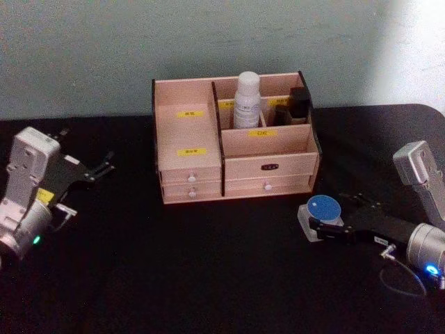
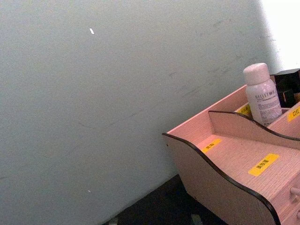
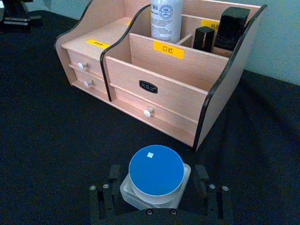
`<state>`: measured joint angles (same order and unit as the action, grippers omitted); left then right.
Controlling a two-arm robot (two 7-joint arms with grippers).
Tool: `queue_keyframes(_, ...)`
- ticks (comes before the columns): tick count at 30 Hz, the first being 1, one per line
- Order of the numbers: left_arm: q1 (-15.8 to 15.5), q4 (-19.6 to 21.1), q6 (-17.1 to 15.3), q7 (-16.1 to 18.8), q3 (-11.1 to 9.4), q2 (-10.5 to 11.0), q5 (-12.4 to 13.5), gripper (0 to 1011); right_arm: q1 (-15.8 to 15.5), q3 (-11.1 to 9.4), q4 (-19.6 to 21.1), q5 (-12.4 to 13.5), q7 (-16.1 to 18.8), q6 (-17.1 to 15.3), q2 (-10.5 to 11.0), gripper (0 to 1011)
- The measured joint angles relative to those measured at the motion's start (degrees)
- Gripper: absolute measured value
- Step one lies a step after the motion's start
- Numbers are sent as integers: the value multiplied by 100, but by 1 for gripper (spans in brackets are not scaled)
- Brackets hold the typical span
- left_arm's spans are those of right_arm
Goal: Pick up the facial cleanser and watermelon frost from the table and place them into the tiered storage box.
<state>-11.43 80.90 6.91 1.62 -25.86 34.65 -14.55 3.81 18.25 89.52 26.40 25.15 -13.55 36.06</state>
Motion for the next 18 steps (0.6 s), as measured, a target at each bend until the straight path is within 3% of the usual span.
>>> queue_keyframes(18,0,0,0,0,0,0,0,1001,76,34,-115,0,-3,-2,-43,1000)
